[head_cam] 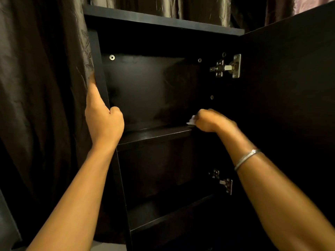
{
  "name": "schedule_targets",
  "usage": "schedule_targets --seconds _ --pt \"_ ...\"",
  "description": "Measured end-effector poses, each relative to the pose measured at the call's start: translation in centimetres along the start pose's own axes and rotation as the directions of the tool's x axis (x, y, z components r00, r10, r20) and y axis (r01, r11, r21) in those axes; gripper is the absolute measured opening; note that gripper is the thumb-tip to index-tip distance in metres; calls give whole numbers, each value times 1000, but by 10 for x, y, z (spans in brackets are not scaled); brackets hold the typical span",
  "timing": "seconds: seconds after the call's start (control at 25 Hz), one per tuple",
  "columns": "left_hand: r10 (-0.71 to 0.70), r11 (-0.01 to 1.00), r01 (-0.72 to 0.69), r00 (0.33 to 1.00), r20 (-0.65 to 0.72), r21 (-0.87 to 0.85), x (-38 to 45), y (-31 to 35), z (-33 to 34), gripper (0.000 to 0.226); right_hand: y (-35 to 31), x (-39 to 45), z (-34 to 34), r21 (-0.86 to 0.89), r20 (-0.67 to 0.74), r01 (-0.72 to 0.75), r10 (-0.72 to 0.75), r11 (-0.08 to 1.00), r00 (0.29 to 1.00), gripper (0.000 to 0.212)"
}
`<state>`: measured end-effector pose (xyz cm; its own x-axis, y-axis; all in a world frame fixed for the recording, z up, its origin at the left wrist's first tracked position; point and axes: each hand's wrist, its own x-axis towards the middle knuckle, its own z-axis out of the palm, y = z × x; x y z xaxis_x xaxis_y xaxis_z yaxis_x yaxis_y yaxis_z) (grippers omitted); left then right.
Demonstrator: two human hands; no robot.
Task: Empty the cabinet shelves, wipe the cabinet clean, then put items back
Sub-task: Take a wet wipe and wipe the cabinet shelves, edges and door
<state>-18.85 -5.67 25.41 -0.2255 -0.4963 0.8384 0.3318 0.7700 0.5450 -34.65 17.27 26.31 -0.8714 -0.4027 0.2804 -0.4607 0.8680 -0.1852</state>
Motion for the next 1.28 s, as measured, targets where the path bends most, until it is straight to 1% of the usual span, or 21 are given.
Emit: schedule_targets --seconds 0.04,0.12,0.2,0.32,0.4,0.48,0.52,0.6,0.68,0.72,0.8,0.84,0.88,0.92,0.96,1.04,1.08,1.12,1.2,1.24,1.28 --pt "13 1000 -13 1000 -1 3 -1 0 0 88 5 7 -3 -39 46 -51 52 998 998 39" --pt "-5 1000 5 1000 -8 18 -2 2 -1 84 5 15 -2 -76 33 -114 117 991 993 37" --pt "-25 999 26 999 -19 39 -3 7 -1 81 -3 17 -2 -99 -2 -120 120 988 993 37" --pt "-20 999 21 999 -25 41 -5 12 -2 80 -21 5 -3 -117 -2 38 -39 992 999 36" --pt "-17 999 18 1000 -19 37 -5 10 -3 80 -27 -15 -4 -58 70 144 -140 988 988 35" --pt "-21 999 22 1000 -17 42 -4 10 -3 80 -16 -29 -7 36 111 134 -137 990 984 37" --pt "-21 998 21 1000 -16 52 -4 11 -3 80 -7 -33 -8 26 111 95 -98 995 989 38" --pt "-22 998 22 1000 -11 54 -4 12 -3 79 9 -37 -4 -99 26 30 -27 995 999 40" --pt "-27 998 27 1000 -11 54 -4 13 -3 78 5 -46 14 -122 -147 18 -36 992 989 40" --pt "-31 998 32 999 -15 58 -4 13 -3 78 -6 -55 25 -48 -228 81 -89 996 970 40" --pt "-28 998 29 999 -16 61 -5 13 -2 78 -31 -72 50 83 -372 306 -256 948 892 41" --pt "-27 998 28 1000 -16 60 -4 12 -3 78 -36 -78 65 74 -439 373 -306 925 845 43" --pt "-26 998 27 1000 -14 57 -4 12 -3 79 -32 -78 77 50 -503 379 -305 924 809 46" --pt "-25 998 26 1000 -12 51 -4 11 -3 79 -20 -74 88 48 -570 337 -251 940 782 49" --pt "-28 999 29 1000 -13 46 -4 11 -3 79 -6 -69 98 96 -619 259 -146 961 771 53" --pt "-31 998 32 999 -23 46 -5 12 -2 79 7 -66 116 319 -643 136 109 938 758 58" --pt "-31 998 32 999 -25 48 -5 13 -2 78 -1 -65 121 412 -641 144 173 900 748 57" --pt "-32 998 33 999 -25 45 -5 13 -2 78 -16 -66 124 439 -656 186 172 879 735 56" --pt "-45 998 46 999 -20 43 -5 13 -3 79 -39 -68 133 347 -708 286 49 893 705 54" --pt "-48 998 49 999 -17 42 -5 13 -4 79 -38 -66 136 284 -730 305 -1 909 683 53" --pt "-44 998 45 999 -17 40 -6 14 -4 79 -30 -60 135 283 -743 278 26 918 668 53"
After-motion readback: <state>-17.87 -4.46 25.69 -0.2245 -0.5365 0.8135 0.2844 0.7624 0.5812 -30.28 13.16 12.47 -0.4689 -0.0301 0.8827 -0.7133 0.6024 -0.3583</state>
